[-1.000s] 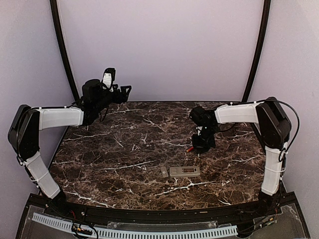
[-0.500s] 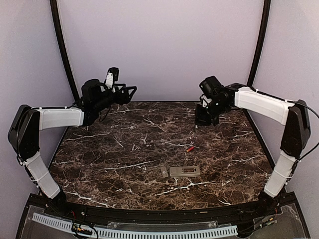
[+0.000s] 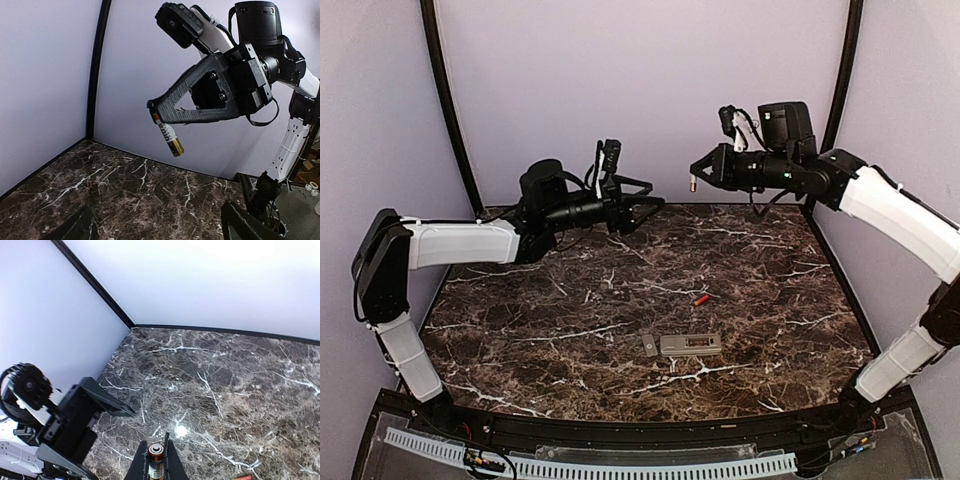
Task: Load the batteries into the remote control
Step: Pass from the right arm to the left
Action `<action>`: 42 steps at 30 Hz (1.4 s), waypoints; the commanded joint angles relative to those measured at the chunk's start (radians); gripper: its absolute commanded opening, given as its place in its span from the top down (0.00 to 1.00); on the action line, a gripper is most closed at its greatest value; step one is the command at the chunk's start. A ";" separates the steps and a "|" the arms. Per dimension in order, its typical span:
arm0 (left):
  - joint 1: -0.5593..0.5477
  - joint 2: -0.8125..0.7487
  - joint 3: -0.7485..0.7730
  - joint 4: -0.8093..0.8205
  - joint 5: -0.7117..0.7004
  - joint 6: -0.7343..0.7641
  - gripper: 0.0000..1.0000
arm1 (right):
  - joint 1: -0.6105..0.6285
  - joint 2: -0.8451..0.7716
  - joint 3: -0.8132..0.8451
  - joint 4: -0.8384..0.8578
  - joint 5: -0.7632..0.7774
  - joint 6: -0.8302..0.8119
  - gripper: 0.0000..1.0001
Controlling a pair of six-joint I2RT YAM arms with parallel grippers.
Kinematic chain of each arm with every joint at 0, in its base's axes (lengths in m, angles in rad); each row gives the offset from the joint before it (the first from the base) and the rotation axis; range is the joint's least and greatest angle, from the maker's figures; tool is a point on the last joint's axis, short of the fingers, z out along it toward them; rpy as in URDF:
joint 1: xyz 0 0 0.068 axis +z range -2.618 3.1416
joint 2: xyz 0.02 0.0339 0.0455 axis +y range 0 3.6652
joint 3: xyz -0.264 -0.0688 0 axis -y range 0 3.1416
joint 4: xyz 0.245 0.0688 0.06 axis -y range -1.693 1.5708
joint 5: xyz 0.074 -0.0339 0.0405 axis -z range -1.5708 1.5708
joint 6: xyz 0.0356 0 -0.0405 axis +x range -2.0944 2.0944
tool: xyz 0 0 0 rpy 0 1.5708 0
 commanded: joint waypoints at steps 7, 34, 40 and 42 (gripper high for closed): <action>-0.113 0.067 0.096 0.098 0.168 -0.176 0.15 | 0.080 -0.177 -0.125 0.199 -0.044 -0.231 1.00; -0.273 0.139 0.329 -0.087 -0.061 -0.158 0.53 | 0.143 -0.415 -0.343 0.215 -0.009 -0.192 1.00; -0.275 0.142 0.332 -0.085 -0.041 -0.151 0.68 | 0.144 -0.410 -0.351 0.219 -0.006 -0.188 1.00; -0.276 0.144 0.331 -0.088 -0.037 -0.149 0.78 | 0.144 -0.410 -0.355 0.221 -0.008 -0.184 1.00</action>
